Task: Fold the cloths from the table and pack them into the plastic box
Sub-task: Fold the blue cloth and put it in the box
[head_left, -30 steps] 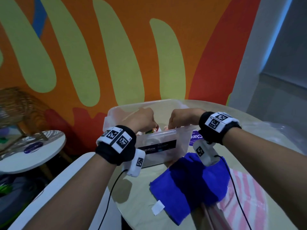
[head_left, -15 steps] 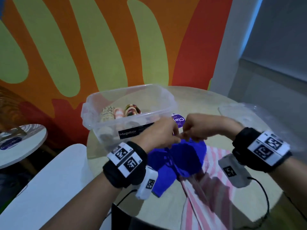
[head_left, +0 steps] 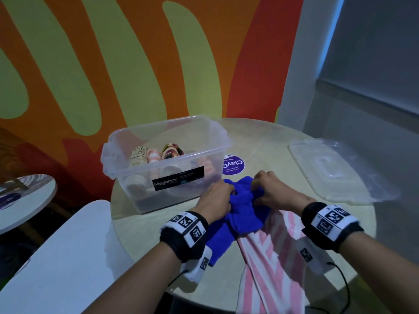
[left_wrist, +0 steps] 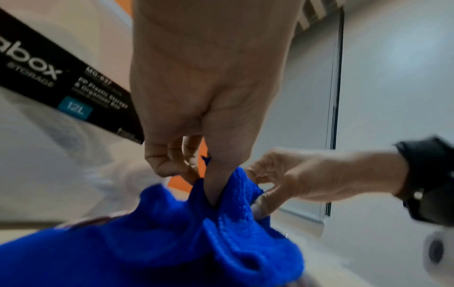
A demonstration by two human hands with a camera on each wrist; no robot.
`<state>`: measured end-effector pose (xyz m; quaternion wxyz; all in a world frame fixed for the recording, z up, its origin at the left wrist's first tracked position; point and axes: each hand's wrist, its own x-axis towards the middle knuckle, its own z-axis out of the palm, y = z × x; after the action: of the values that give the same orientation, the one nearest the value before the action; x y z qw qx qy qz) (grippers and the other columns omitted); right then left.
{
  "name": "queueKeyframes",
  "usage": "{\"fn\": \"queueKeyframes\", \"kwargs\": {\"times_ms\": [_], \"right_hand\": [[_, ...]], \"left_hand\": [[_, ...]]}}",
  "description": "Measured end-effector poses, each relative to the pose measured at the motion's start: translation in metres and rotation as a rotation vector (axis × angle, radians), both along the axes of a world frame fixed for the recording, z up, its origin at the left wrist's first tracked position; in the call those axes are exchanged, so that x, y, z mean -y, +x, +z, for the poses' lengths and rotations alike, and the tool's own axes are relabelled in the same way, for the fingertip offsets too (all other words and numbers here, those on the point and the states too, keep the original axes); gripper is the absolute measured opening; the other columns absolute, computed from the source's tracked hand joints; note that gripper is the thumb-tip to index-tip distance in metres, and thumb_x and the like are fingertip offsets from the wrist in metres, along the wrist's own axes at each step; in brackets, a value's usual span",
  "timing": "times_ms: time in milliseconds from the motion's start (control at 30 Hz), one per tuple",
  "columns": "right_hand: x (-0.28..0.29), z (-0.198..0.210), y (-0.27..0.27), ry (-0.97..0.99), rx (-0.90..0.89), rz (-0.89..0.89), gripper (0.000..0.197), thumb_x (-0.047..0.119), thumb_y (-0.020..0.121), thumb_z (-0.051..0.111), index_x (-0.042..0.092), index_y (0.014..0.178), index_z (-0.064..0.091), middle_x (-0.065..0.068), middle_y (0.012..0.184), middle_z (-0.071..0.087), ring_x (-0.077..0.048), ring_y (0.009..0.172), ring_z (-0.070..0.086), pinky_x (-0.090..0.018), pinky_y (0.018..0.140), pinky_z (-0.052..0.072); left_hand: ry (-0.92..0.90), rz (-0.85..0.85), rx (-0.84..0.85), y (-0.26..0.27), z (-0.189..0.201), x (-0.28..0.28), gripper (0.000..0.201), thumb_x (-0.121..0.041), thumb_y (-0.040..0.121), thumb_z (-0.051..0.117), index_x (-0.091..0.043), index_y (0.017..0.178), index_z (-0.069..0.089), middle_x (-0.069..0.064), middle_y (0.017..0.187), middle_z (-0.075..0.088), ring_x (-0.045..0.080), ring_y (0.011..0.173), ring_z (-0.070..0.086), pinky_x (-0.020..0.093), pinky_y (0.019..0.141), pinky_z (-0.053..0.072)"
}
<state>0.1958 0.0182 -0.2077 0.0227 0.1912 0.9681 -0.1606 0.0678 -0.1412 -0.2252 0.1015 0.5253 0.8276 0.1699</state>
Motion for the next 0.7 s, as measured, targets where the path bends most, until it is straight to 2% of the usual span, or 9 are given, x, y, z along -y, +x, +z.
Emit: {"fn": "queueKeyframes", "kwargs": {"times_ms": [100, 200, 267, 333, 367, 433, 567, 633, 700], "right_hand": [[-0.005, 0.031, 0.005, -0.147, -0.195, -0.037, 0.023, 0.02, 0.078, 0.083, 0.011, 0.08, 0.062, -0.007, 0.091, 0.065, -0.024, 0.085, 0.057, -0.037, 0.073, 0.046], [-0.003, 0.071, 0.014, -0.437, -0.442, -0.083, 0.017, 0.004, 0.085, 0.076, 0.008, 0.079, 0.061, -0.006, 0.072, 0.068, -0.017, 0.068, 0.06, -0.034, 0.063, 0.045], [0.0, 0.096, 0.017, -0.579, -0.55, -0.078, 0.011, -0.001, 0.09, 0.071, 0.005, 0.088, 0.063, -0.011, 0.081, 0.075, -0.018, 0.073, 0.067, -0.034, 0.067, 0.051], [0.004, 0.117, 0.02, -0.616, -0.59, -0.054, 0.011, -0.002, 0.094, 0.066, 0.008, 0.088, 0.064, -0.007, 0.079, 0.075, -0.017, 0.072, 0.068, -0.029, 0.067, 0.052], [0.006, 0.126, 0.021, -0.589, -0.605, -0.047, 0.014, -0.002, 0.096, 0.062, 0.008, 0.085, 0.064, -0.003, 0.074, 0.072, -0.014, 0.068, 0.065, -0.025, 0.064, 0.051], [0.008, 0.14, 0.023, -0.524, -0.643, -0.063, 0.013, -0.002, 0.096, 0.059, 0.002, 0.085, 0.064, -0.001, 0.07, 0.066, -0.012, 0.065, 0.059, -0.025, 0.06, 0.046], [0.005, 0.154, 0.03, -0.487, -0.685, -0.098, 0.009, 0.003, 0.095, 0.06, -0.003, 0.092, 0.067, -0.011, 0.076, 0.067, -0.016, 0.069, 0.06, -0.034, 0.066, 0.047], [0.003, 0.157, 0.033, -0.5, -0.684, -0.122, 0.01, 0.007, 0.093, 0.066, -0.002, 0.092, 0.068, -0.016, 0.078, 0.07, -0.018, 0.07, 0.061, -0.037, 0.067, 0.048], [0.004, 0.159, 0.036, -0.487, -0.672, -0.144, 0.012, 0.013, 0.089, 0.072, 0.001, 0.088, 0.07, -0.013, 0.074, 0.071, -0.015, 0.067, 0.061, -0.034, 0.065, 0.047]], "left_hand": [[0.171, -0.02, 0.046, 0.001, 0.032, 0.002, 0.022, 0.006, 0.08, 0.051, -0.014, 0.082, 0.06, 0.008, 0.091, 0.063, 0.03, 0.094, 0.059, 0.04, 0.074, 0.046], [0.373, 0.021, 0.274, 0.006, 0.07, 0.005, 0.026, 0.001, 0.089, 0.044, -0.015, 0.092, 0.065, 0.006, 0.096, 0.069, 0.025, 0.096, 0.062, 0.04, 0.084, 0.05], [0.548, 0.015, 0.548, 0.015, 0.09, 0.007, 0.015, -0.027, 0.101, 0.052, -0.024, 0.098, 0.066, -0.004, 0.096, 0.071, 0.018, 0.095, 0.065, 0.039, 0.09, 0.051], [0.607, -0.034, 0.734, 0.026, 0.111, 0.01, 0.034, -0.056, 0.098, 0.058, -0.025, 0.108, 0.066, -0.012, 0.095, 0.073, 0.011, 0.094, 0.069, 0.036, 0.09, 0.053], [0.595, -0.06, 0.786, 0.031, 0.12, 0.01, 0.043, -0.059, 0.095, 0.059, -0.023, 0.117, 0.065, -0.011, 0.098, 0.076, 0.009, 0.096, 0.072, 0.031, 0.088, 0.056], [0.565, -0.096, 0.843, 0.041, 0.131, 0.011, 0.045, -0.048, 0.093, 0.067, -0.02, 0.128, 0.061, -0.007, 0.106, 0.078, 0.009, 0.098, 0.074, 0.026, 0.08, 0.059], [0.56, -0.075, 0.688, 0.044, 0.136, 0.004, 0.021, -0.015, 0.092, 0.073, -0.012, 0.113, 0.07, 0.01, 0.104, 0.076, 0.026, 0.095, 0.074, 0.047, 0.085, 0.059], [0.624, -0.053, 0.693, 0.042, 0.14, 0.002, 0.018, -0.009, 0.092, 0.07, -0.013, 0.109, 0.071, 0.009, 0.105, 0.076, 0.024, 0.096, 0.073, 0.04, 0.085, 0.059], [0.626, -0.134, 0.761, 0.042, 0.148, 0.003, 0.034, -0.016, 0.088, 0.079, -0.024, 0.119, 0.067, -0.002, 0.114, 0.074, 0.013, 0.108, 0.07, 0.028, 0.091, 0.058]]}}
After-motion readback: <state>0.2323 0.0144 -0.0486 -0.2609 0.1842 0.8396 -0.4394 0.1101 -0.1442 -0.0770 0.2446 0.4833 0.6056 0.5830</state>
